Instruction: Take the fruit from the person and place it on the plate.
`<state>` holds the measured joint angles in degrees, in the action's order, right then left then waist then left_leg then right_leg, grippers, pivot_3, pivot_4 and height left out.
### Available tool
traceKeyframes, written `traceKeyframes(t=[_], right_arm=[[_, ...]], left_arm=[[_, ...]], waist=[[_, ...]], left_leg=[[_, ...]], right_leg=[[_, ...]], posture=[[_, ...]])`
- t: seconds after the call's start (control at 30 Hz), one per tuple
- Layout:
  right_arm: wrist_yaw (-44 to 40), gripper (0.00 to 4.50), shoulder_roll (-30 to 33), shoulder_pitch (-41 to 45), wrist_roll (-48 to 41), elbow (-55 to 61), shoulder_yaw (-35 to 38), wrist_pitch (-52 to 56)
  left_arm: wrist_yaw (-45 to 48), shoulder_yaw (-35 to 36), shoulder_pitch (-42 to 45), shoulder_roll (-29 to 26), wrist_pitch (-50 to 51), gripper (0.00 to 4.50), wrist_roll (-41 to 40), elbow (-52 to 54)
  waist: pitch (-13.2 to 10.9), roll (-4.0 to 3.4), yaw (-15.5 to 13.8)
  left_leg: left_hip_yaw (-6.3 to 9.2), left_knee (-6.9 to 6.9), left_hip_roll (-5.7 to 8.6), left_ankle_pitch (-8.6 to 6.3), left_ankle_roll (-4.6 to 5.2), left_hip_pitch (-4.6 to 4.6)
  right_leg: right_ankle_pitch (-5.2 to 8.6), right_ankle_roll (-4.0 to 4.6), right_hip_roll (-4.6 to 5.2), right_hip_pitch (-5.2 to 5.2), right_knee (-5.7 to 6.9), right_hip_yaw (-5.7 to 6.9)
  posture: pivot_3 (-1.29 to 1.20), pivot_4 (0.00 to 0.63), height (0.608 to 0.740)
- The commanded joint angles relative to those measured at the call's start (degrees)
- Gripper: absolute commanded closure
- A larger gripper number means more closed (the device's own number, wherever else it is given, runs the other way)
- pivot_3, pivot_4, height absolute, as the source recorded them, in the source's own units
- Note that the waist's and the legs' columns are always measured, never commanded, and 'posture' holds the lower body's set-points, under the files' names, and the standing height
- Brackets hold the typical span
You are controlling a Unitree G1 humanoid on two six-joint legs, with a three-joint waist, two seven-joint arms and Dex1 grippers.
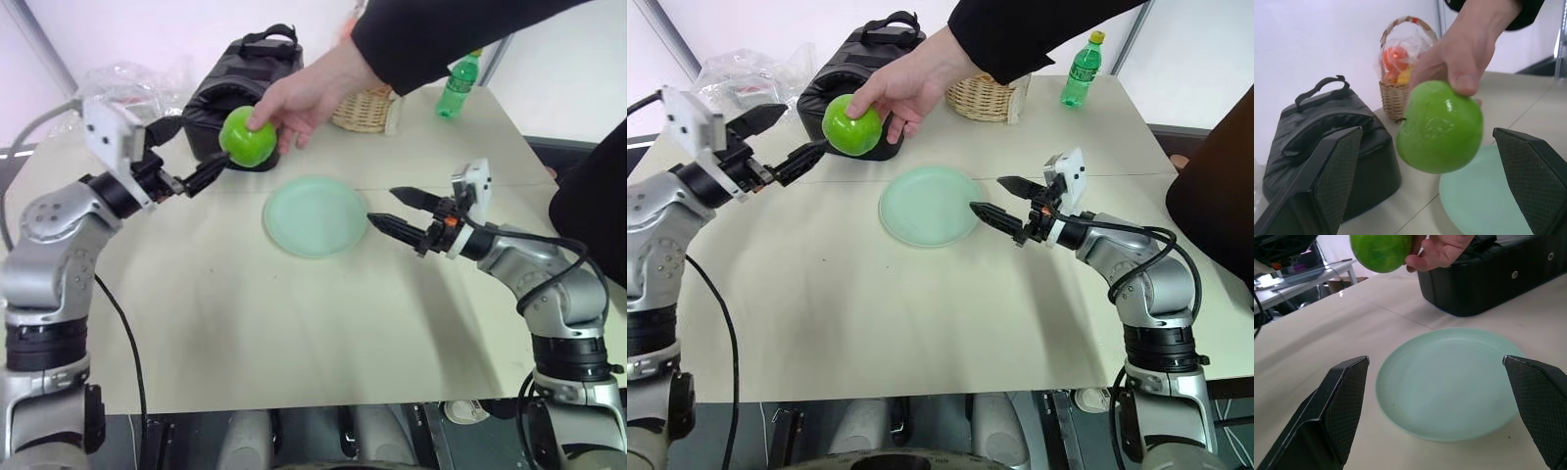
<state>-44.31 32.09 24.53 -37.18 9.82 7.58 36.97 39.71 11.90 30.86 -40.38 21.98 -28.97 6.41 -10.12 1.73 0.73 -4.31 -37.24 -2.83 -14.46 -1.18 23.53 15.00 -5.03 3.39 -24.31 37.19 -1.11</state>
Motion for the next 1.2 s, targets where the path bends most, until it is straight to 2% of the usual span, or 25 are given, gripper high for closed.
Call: traceKeyframes(t=[0.03,0.3,0.6,0.67,0.77,0.93,1.13,1.2], right_arm=[[0.8,0.04,-0.4,-0.8,0.0,2.2,1.1,-1.5],[2.8,0.04,-1.4,-2.2,0.6,2.9,1.3,-2.7],[4.2,0.04,-2.1,-2.5,1.2,2.3,1.5,-4.4],[4.4,0.0,-2.2,-2.4,1.3,2.1,1.4,-4.7],[4.6,0.0,-2.3,-2.5,1.4,2.0,1.3,-5.0],[4.7,0.0,-2.4,-2.8,1.4,2.0,1.2,-5.1],[5.0,0.0,-2.7,-3.2,2.2,1.7,1.1,-5.5],[5.1,0.0,-2.8,-3.3,2.4,1.7,1.0,-5.7]], left_arm=[[1.7,-2.6,3.9,-0.2,-4.0,0.0,4.1,-2.8],[7.3,-8.9,8.7,-0.4,-10.0,0.0,11.1,-8.5],[7.7,-8.9,9.8,1.3,-11.7,0.0,12.8,-10.6],[7.6,-8.7,10.0,1.7,-12.2,0.57,12.8,-10.6],[7.2,-8.4,10.1,1.9,-12.4,1.72,13.1,-10.8],[6.3,-7.5,10.5,2.3,-11.0,1.78,12.7,-11.0],[10.9,-9.1,4.6,2.2,0.5,1.78,7.3,-6.8],[10.0,-9.1,4.2,4.2,2.7,1.78,6.1,-6.9]], waist=[[0.0,0.0,-0.1],[0.0,0.0,0.0],[0.0,0.0,-0.1],[0.0,0.0,-0.1],[0.0,0.0,-0.1],[0.0,0.0,-0.1],[0.0,-0.01,0.2],[0.0,-0.01,0.1]], left_leg=[[0.0,0.0,0.0,0.0,0.0,0.0],[0.0,0.0,0.0,0.0,0.0,0.0],[0.0,-0.01,-0.03,0.0,0.0,0.01],[0.0,-0.02,-0.03,0.0,0.0,0.01],[0.0,-0.03,-0.03,0.0,0.0,0.02],[0.0,-0.03,-0.03,0.0,0.0,0.02],[0.01,-0.01,-0.04,0.0,0.0,0.01],[0.02,-0.01,-0.05,0.0,0.0,0.01]], right_leg=[[0.0,0.0,0.0,0.0,0.0,0.0],[0.0,0.0,-0.01,0.0,0.01,0.0],[0.0,-0.01,-0.05,-0.01,0.01,-0.01],[0.0,-0.01,-0.05,-0.01,0.01,-0.01],[0.0,-0.01,-0.04,-0.01,0.01,0.0],[0.0,-0.01,-0.05,-0.01,0.01,-0.01],[0.0,-0.01,-0.05,-0.02,0.03,-0.01],[0.0,-0.01,-0.06,-0.02,0.04,0.0]], posture=[[0.0,0.15,0.74],[0.0,0.15,0.74],[0.0,0.15,0.74],[0.0,0.15,0.74],[0.0,0.15,0.74],[0.0,0.15,0.74],[0.0,0.15,0.74],[0.0,0.15,0.74]])
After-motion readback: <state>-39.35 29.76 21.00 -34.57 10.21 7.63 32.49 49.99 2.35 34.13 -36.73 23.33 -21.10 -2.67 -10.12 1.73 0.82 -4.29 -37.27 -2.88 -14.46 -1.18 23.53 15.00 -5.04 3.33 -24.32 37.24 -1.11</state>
